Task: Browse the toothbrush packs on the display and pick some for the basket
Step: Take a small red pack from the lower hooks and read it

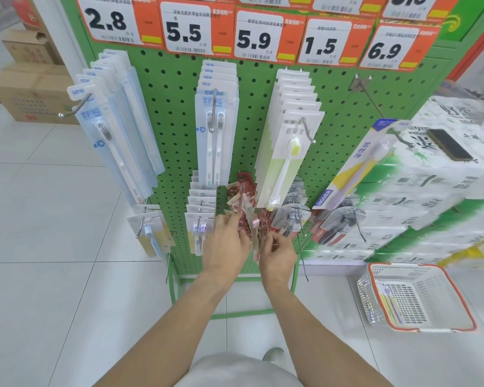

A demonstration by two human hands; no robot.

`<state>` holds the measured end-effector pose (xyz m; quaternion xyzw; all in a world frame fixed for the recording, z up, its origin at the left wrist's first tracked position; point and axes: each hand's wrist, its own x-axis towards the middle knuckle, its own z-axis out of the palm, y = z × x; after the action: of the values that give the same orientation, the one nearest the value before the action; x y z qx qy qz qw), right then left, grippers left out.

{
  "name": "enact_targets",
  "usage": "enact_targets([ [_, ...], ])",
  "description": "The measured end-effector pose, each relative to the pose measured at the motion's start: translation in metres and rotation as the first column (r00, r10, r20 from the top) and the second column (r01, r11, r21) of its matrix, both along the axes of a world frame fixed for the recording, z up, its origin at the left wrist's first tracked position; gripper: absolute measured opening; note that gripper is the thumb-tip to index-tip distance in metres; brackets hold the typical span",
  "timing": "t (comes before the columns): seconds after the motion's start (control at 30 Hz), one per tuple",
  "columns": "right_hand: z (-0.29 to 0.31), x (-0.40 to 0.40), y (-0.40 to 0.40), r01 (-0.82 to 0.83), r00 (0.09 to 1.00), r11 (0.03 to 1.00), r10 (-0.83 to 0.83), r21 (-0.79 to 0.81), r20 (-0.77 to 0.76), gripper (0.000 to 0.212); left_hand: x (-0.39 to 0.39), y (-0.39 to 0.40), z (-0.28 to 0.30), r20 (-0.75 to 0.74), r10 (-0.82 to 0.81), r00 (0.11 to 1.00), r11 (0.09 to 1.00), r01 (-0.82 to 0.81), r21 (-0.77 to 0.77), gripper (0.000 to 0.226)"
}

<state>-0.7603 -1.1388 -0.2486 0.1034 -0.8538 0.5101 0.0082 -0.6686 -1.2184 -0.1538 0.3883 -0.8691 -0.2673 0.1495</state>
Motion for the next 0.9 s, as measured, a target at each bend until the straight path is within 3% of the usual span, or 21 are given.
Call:
enact_targets([
  [0.17,-0.010,0.008,0.035,0.019,0.996,1.000,-0.019,-0.002,0.082,0.014,0.009,0.005,-0.001,-0.018,-0.003,1.000,0.999,0.002,-0.032,0.056],
  [0.23,-0.005,0.013,0.050,0.024,0.996,0.999,-0.026,0.021,0.088,0.013,0.019,0.013,-0.001,-0.115,0.015,0.993,0.998,-0.022,-0.063,0.061],
  [0.3,0.006,0.023,0.064,-0.004,0.997,1.000,0.002,0.019,0.081,0.013,0.033,0.024,0.000,-0.280,-0.018,0.960,0.997,-0.004,-0.079,0.046],
  [0.37,0.020,0.034,0.078,-0.027,0.995,1.000,0.027,0.002,0.091,0.015,0.046,0.033,-0.007,-0.340,-0.110,0.934,0.994,0.094,-0.064,0.024],
  [0.47,0.039,0.049,0.095,-0.068,0.984,0.996,0.077,-0.059,0.159,0.016,0.053,0.041,-0.024,-0.173,-0.185,0.967,0.969,0.210,0.134,0.017],
  [0.53,0.048,0.054,0.102,-0.149,0.964,0.984,0.167,-0.098,0.209,0.018,0.051,0.047,-0.032,-0.025,-0.209,0.978,0.930,0.206,0.304,0.045],
  [0.6,0.056,0.057,0.105,-0.210,0.936,0.968,0.239,-0.135,0.259,0.017,0.048,0.053,-0.033,-0.052,-0.191,0.980,0.866,0.193,0.462,0.065],
  [0.9,0.078,0.037,0.108,-0.304,0.832,0.907,0.401,-0.291,0.384,0.005,0.047,0.053,-0.033,-0.244,0.077,0.967,0.790,0.090,0.606,0.016],
])
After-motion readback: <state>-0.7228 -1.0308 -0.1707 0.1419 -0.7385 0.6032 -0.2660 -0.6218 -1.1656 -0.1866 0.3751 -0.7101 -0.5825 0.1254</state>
